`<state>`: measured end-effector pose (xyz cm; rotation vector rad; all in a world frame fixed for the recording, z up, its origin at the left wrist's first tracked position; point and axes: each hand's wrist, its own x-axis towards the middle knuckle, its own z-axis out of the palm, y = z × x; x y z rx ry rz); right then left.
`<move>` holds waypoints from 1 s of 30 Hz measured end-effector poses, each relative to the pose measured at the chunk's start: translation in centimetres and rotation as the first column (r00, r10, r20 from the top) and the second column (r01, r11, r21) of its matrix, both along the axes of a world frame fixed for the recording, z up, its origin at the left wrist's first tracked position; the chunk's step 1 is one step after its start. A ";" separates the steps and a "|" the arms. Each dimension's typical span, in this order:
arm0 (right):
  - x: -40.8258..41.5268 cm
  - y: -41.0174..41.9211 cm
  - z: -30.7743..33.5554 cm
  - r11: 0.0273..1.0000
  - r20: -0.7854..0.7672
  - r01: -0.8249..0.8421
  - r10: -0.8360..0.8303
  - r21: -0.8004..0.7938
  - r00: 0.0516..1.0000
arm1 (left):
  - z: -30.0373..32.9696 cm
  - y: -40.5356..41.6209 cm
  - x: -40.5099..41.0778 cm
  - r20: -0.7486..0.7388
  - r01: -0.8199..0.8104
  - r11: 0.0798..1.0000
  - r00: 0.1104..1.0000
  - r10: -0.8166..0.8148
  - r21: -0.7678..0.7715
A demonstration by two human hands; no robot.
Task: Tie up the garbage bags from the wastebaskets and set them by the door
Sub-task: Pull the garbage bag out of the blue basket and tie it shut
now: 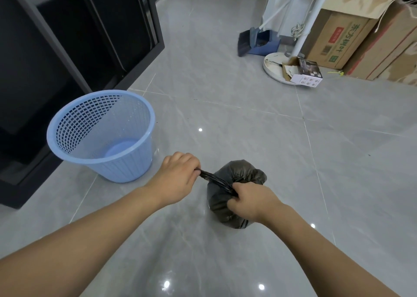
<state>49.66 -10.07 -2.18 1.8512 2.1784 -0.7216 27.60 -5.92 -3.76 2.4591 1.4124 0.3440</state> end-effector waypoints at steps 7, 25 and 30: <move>1.4 -0.8 -0.6 0.785 0.173 -0.176 0.089 0.594 0.981 | 0.4 0.7 1.3 0.158 -0.040 0.997 0.986 0.050 -0.064; 3.1 0.0 1.5 0.349 0.056 -0.187 0.353 0.918 0.934 | 2.3 0.9 5.1 0.460 -0.119 0.839 0.791 0.404 -0.531; 2.3 -0.3 2.2 0.614 -0.162 0.005 0.200 0.789 0.966 | 1.2 0.5 4.6 0.363 -0.181 0.798 0.817 0.447 -0.575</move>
